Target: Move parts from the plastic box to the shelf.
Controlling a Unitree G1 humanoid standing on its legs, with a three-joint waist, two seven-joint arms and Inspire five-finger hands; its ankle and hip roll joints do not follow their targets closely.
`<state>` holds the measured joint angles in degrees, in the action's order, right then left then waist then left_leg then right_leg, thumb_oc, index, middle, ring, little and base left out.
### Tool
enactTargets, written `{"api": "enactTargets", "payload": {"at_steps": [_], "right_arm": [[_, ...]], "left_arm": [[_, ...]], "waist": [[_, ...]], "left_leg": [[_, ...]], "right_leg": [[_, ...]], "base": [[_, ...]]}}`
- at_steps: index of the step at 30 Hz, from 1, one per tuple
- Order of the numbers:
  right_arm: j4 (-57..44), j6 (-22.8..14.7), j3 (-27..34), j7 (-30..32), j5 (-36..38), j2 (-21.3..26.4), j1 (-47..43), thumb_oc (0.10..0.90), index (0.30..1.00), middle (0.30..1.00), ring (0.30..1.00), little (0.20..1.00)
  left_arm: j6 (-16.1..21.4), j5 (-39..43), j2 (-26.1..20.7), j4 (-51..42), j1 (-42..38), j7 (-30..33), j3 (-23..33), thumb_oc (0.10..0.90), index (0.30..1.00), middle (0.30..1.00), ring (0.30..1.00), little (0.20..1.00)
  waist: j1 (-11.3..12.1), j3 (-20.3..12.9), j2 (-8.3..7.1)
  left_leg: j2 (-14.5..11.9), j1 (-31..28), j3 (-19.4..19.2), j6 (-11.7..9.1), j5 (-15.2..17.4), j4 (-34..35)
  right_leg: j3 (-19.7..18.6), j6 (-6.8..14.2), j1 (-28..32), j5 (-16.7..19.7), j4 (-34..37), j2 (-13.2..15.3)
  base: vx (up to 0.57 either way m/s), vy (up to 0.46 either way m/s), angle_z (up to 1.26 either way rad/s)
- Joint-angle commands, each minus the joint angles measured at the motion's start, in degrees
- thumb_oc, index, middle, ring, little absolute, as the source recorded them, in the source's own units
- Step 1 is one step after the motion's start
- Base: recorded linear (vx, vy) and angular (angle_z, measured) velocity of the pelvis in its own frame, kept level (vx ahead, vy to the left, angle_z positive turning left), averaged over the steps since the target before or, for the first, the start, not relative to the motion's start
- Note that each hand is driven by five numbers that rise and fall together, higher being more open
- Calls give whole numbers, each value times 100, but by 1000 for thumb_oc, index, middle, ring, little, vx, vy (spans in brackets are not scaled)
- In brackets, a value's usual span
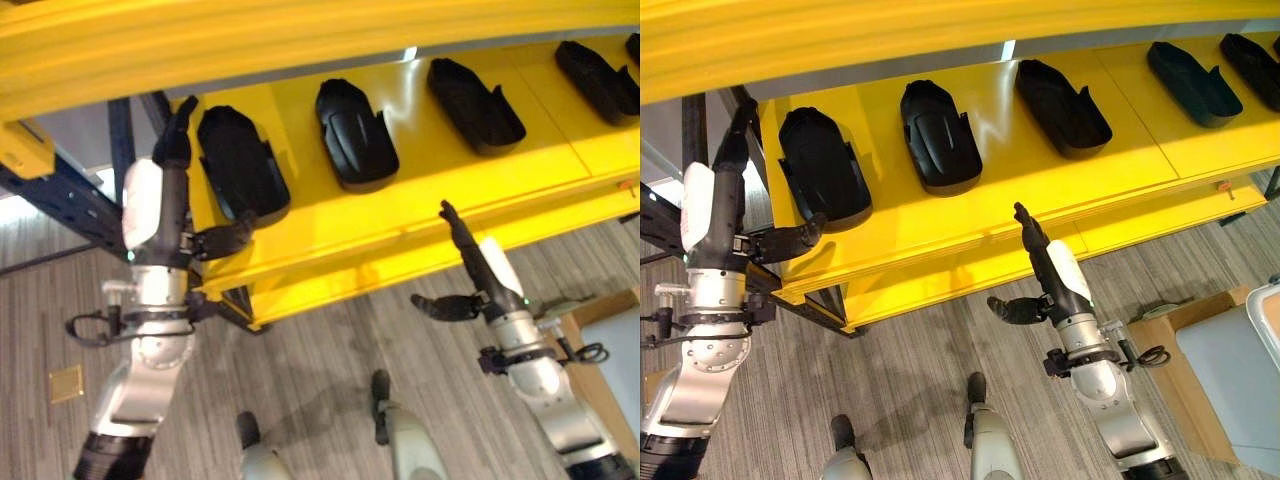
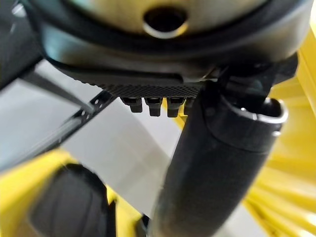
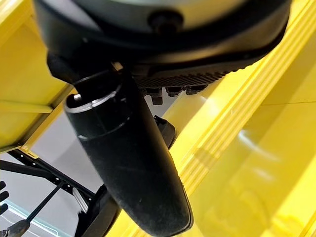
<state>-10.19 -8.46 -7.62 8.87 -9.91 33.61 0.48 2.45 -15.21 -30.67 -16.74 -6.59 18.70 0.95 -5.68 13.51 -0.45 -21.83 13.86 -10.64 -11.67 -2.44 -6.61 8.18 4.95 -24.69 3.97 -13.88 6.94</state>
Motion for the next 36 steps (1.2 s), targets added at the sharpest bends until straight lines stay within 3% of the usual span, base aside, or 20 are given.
{"api": "enactTargets", "payload": {"at_steps": [1, 8, 15, 36], "right_arm": [[-861, -668, 349, 461, 251, -45, -436, 900, 1000, 1000, 1000, 1000], [-943, -719, 301, 704, 198, 8, -332, 900, 1000, 1000, 1000, 1000], [-946, -746, 265, 816, 177, 39, -246, 900, 1000, 1000, 1000, 1000], [-738, -735, 163, 928, 217, 46, -253, 900, 1000, 1000, 1000, 1000]], "left_arm": [[635, 403, -319, -640, -316, 190, -165, 900, 1000, 1000, 1000, 1000], [796, 1405, -100, -395, -346, -108, -1064, 900, 1000, 1000, 1000, 1000], [755, 1350, -64, -13, -510, -244, -1624, 900, 1000, 1000, 1000, 1000], [353, 204, 166, 1612, -876, 189, -1791, 900, 1000, 1000, 1000, 1000]], "waist": [[-165, -278, -182], [-211, -231, -238], [-257, -205, -273], [-324, -276, -310]], "left_leg": [[332, 57, -11, 384, -148, -154], [350, -2, -42, 399, -188, -98], [353, -46, -61, 404, -189, -65], [295, -46, -155, 364, -213, -61]], "right_leg": [[61, -106, 270, -465, -330, -282], [40, -76, 287, -426, -299, -280], [31, -58, 299, -415, -288, -278], [-45, -59, 193, -379, -274, -318]], "base": [[0, 0, 0], [0, 0, 0], [0, 0, 0], [0, 0, 0]]}}
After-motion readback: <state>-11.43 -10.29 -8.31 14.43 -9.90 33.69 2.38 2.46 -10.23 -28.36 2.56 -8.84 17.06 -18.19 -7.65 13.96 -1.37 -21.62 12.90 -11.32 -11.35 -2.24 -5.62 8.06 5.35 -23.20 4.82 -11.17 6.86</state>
